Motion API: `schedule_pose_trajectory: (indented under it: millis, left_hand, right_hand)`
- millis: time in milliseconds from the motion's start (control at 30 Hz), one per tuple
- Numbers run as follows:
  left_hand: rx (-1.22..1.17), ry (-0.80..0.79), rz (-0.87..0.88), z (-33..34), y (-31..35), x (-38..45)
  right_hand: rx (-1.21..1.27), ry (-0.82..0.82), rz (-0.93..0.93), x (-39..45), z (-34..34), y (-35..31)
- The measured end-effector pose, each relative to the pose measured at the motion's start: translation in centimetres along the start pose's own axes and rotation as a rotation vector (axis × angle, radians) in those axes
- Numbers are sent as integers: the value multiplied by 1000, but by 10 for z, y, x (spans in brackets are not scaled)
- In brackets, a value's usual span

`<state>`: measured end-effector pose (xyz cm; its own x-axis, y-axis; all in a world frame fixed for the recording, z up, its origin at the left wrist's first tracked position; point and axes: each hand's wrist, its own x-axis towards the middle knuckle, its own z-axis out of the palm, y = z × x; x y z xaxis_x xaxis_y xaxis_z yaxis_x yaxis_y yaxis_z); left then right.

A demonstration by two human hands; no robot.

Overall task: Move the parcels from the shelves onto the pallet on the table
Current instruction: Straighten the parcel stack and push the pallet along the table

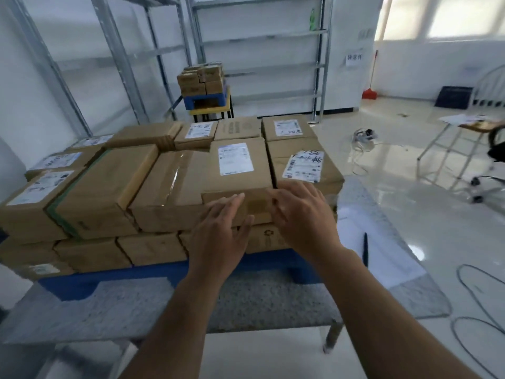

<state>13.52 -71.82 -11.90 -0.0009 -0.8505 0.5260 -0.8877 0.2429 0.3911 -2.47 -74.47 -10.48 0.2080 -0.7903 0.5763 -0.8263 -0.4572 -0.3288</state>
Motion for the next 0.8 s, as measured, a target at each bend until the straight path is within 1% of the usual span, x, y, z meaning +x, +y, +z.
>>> schedule_pose_trajectory:
  millis: [200,333,433,567,700,800]
  left_hand:
    - [5,-16,0,37,54,5]
    - [-68,-43,-51,53,73,22]
    - [-70,-47,-42,65,74,42]
    - [8,-32,-86,84,68,65]
    - [59,-65,-153,104,64,78]
    - [80,-59,-204,113,63,81]
  right_hand:
    - [39,53,84,-24,-30,75]
    - [60,33,159,-25,-37,115]
    - [90,13,224,-19,-37,143]
    - [89,-134,273,-7,-32,179]
    - [110,-315,222,10,-26,202]
    - [163,-391,180,20,-17,209]
